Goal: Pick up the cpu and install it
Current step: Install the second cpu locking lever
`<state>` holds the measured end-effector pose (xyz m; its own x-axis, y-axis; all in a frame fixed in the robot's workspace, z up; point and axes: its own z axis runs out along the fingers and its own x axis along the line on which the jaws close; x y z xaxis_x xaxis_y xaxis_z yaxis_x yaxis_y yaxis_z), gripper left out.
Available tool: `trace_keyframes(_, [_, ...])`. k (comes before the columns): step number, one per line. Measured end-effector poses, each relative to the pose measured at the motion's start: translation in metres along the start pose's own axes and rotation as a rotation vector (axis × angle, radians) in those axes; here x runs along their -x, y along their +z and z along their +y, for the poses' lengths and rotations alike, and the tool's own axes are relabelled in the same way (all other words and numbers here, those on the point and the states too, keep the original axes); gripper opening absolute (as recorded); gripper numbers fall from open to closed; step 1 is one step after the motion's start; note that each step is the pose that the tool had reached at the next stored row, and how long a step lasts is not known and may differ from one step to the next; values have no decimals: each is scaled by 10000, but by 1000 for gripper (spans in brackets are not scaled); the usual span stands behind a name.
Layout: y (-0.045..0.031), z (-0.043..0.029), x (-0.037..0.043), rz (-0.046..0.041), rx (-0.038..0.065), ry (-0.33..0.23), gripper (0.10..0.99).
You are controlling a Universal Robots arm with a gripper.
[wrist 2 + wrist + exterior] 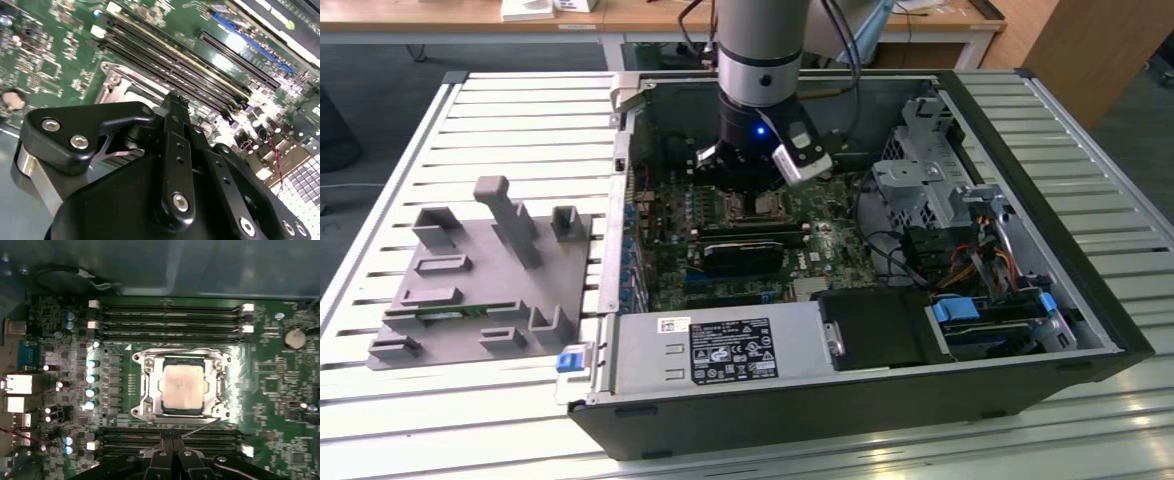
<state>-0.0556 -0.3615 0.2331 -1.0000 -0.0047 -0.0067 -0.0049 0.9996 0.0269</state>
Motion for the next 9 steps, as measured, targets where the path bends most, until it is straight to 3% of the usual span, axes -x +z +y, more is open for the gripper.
trace_keyframes(9, [164, -4, -57, 3, 0, -60, 106])
